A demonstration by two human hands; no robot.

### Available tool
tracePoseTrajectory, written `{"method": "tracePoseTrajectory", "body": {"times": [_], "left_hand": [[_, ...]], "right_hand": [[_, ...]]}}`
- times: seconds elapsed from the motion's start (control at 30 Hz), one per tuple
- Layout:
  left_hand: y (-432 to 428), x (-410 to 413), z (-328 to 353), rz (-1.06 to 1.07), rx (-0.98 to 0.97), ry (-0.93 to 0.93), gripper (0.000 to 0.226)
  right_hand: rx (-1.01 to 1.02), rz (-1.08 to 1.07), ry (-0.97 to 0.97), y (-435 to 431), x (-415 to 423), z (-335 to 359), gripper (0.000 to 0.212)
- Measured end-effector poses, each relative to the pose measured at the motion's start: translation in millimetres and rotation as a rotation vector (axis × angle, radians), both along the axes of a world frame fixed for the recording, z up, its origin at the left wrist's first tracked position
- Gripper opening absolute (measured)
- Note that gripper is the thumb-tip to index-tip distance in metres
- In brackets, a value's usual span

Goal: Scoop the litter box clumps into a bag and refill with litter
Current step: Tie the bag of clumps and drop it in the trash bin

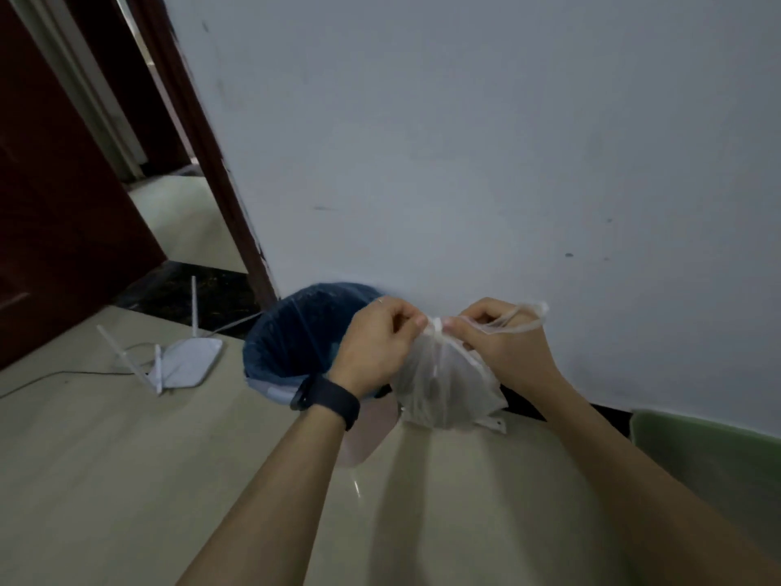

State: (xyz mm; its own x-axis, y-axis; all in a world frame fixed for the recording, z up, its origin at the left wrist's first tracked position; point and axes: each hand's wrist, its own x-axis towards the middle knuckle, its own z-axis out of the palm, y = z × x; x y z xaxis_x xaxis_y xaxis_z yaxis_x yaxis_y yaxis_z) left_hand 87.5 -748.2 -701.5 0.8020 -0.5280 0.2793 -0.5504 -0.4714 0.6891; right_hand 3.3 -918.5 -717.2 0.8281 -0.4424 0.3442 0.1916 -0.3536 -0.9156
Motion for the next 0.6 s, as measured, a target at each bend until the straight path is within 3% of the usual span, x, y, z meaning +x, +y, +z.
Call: {"method": "tracePoseTrajectory", "body": {"times": [0.07,0.1,0.23,0.37,0.5,0.6], "left_hand": [[20.1,12.5,8.1,0.04,0.25,-0.46,0.019],[31.6,18.5,11.0,0.019,0.332,-0.582,0.017],[69.6,37.8,23.1,-0.064,0.511,-0.819,0.007],[90.5,69.3,62.3,0.058,0.508,-0.844,0.012],[107.9,100.3,87.1,0.232,0.488,-0.706,0.005],[122.0,116.1,84.7,0.313,0.49,-0.517,0.009]], "right_hand": [[0.018,0.012,0.036,-5.7,2.0,8.9,0.02],[0.021,0.027,0.072,-7.9,1.0,12.9,0.02],[-0.009,0.066,0.108,5.0,3.2,28.2,0.025],[0.111,0.03,0.028,37.5,36.1,58.9,0.024],[0.286,0.046,0.087,63.0,87.0,86.4,0.024],[0.164,0.057,0.184,82.9,114.1,84.4,0.022]]}}
